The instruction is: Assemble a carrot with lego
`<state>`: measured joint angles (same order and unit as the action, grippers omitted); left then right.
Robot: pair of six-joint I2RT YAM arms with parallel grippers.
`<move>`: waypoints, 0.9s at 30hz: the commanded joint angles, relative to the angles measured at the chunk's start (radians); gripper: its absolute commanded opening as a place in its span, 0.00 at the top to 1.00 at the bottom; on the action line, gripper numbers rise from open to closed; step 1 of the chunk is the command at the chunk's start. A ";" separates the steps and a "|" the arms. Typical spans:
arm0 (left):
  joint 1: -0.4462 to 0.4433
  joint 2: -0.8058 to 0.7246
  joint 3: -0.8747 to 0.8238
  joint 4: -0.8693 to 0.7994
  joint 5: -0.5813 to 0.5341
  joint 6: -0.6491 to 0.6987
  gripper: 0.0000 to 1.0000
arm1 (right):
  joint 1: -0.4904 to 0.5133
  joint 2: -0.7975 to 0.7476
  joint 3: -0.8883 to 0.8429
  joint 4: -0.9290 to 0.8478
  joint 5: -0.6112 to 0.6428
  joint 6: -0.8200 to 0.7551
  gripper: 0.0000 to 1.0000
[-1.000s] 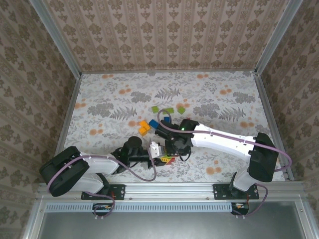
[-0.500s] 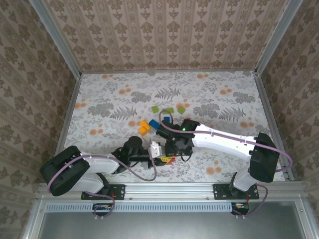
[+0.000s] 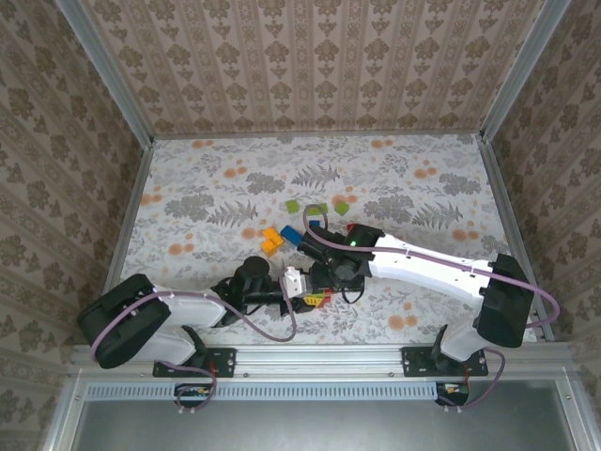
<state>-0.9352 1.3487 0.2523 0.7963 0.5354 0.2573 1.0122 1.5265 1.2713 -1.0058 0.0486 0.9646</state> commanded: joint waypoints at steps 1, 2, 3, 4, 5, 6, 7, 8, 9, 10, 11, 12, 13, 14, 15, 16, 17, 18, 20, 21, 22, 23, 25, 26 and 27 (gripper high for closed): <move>-0.005 0.017 -0.001 -0.085 -0.029 0.021 0.55 | -0.001 -0.062 0.019 0.017 0.004 -0.017 0.34; -0.004 0.014 -0.002 -0.085 -0.029 0.020 0.53 | -0.002 -0.066 0.019 0.006 0.014 -0.017 0.33; -0.004 0.011 -0.003 -0.085 -0.028 0.020 0.51 | -0.004 -0.073 0.019 -0.001 0.022 -0.018 0.34; -0.005 0.009 -0.004 -0.084 -0.028 0.019 0.48 | -0.005 -0.079 0.017 -0.009 0.030 -0.018 0.33; -0.004 0.006 -0.004 -0.083 -0.027 0.019 0.45 | -0.007 -0.086 0.013 -0.014 0.035 -0.020 0.33; -0.005 0.005 -0.005 -0.084 -0.028 0.018 0.42 | -0.010 -0.092 0.010 -0.016 0.036 -0.020 0.33; -0.002 0.003 -0.005 -0.085 -0.028 0.017 0.40 | -0.012 -0.102 0.005 -0.016 0.038 -0.021 0.33; -0.003 0.003 -0.006 -0.084 -0.028 0.018 0.38 | -0.014 -0.111 0.002 -0.016 0.040 -0.022 0.33; -0.003 0.001 -0.005 -0.082 -0.029 0.016 0.35 | -0.014 -0.118 0.000 -0.017 0.042 -0.023 0.33; -0.001 0.000 -0.006 -0.083 -0.029 0.016 0.29 | -0.015 -0.124 0.001 -0.021 0.044 -0.026 0.33; -0.002 -0.002 -0.007 -0.083 -0.028 0.015 0.23 | -0.015 -0.129 0.001 -0.027 0.049 -0.028 0.33; -0.001 -0.006 -0.008 -0.081 -0.028 0.013 0.17 | -0.015 -0.129 -0.002 -0.030 0.051 -0.030 0.33; 0.001 -0.009 -0.011 -0.079 -0.026 0.013 0.11 | -0.015 -0.153 -0.006 -0.035 0.051 -0.032 0.33; 0.000 -0.017 -0.016 -0.075 -0.023 0.010 0.03 | -0.015 -0.170 -0.015 -0.041 0.055 -0.032 0.34; 0.002 -0.026 -0.023 -0.068 -0.017 0.008 0.00 | -0.015 -0.178 -0.027 -0.047 0.057 -0.031 0.34; 0.004 -0.039 -0.030 -0.064 -0.008 0.005 0.00 | -0.014 -0.190 -0.046 -0.050 0.057 -0.027 0.34; 0.006 -0.055 -0.038 -0.062 0.002 0.004 0.00 | -0.014 -0.203 -0.072 -0.047 0.053 -0.021 0.34; 0.008 -0.069 -0.046 -0.059 0.015 0.002 0.00 | -0.012 -0.215 -0.100 -0.040 0.049 -0.015 0.34; 0.010 -0.101 -0.064 -0.053 0.033 -0.001 0.00 | -0.007 -0.241 -0.163 -0.014 0.031 -0.002 0.34; 0.013 -0.110 -0.070 -0.047 0.037 -0.003 0.00 | -0.005 -0.251 -0.186 -0.007 0.026 0.003 0.34; 0.012 -0.114 -0.073 -0.042 0.037 -0.004 0.00 | 0.002 -0.257 -0.209 -0.001 0.023 0.006 0.34; 0.014 -0.114 -0.073 -0.042 0.038 -0.004 0.00 | 0.008 -0.261 -0.226 0.006 0.021 0.009 0.34; 0.016 -0.104 -0.069 -0.042 0.037 -0.006 0.00 | 0.020 -0.261 -0.252 0.021 0.013 0.012 0.34; 0.016 -0.098 -0.066 -0.043 0.041 -0.005 0.00 | 0.026 -0.261 -0.263 0.033 0.008 0.014 0.34; 0.016 -0.095 -0.065 -0.043 0.043 -0.006 0.00 | 0.029 -0.260 -0.273 0.043 0.005 0.015 0.34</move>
<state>-0.9264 1.2480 0.1913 0.7376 0.5446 0.2623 1.0275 1.2827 1.0222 -0.9947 0.0711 0.9550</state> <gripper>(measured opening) 0.993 0.660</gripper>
